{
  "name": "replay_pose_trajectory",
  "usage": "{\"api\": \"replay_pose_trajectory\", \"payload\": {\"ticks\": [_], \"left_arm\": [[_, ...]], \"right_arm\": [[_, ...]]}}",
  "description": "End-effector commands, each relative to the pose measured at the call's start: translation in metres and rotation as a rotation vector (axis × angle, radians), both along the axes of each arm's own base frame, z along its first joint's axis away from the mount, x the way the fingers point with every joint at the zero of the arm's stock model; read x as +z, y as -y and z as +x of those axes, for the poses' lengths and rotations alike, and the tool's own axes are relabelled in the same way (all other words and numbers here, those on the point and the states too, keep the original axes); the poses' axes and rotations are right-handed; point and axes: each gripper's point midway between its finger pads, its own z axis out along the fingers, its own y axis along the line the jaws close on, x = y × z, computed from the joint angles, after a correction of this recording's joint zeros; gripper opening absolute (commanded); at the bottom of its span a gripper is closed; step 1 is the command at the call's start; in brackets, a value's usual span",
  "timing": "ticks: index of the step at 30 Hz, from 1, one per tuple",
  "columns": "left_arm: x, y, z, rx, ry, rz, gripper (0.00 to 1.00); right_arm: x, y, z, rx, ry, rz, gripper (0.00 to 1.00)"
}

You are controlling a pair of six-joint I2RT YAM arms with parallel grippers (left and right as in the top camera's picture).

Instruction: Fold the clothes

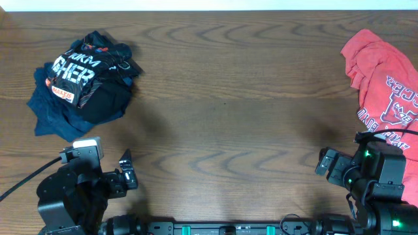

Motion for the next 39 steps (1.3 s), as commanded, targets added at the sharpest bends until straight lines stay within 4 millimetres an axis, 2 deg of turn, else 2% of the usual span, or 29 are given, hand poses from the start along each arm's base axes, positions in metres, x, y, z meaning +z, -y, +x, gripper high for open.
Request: {"api": "replay_pose_trajectory", "payload": {"ticks": [1, 5, 12, 15, 18, 24, 39], "left_arm": [[-0.002, 0.002, 0.000, -0.009, -0.001, -0.012, 0.98], [-0.002, 0.002, 0.000, -0.009, -0.002, -0.012, 0.98], [-0.002, 0.002, -0.001, -0.009, -0.003, -0.012, 0.98], [-0.002, 0.002, -0.001, -0.009, -0.004, -0.012, 0.98], [-0.002, 0.002, -0.001, -0.009, -0.004, -0.012, 0.98], [-0.002, 0.002, -0.001, -0.009, -0.004, -0.012, 0.98], [-0.002, 0.002, -0.001, -0.009, -0.004, -0.012, 0.98]], "right_arm": [[-0.001, 0.000, -0.001, -0.010, 0.014, 0.011, 0.99], [0.006, -0.004, 0.015, 0.064, 0.124, -0.023, 0.99], [0.007, -0.030, 0.054, 0.276, 0.548, -0.068, 0.99], [0.011, -0.038, 0.060, 0.331, 0.714, -0.130, 0.99], [0.010, -0.034, 0.062, 0.304, 0.813, -0.185, 0.99], [-0.017, -0.015, 0.063, 0.202, 0.793, -0.242, 0.99], [-0.018, -0.015, 0.063, 0.204, 0.792, -0.240, 0.99]]}}
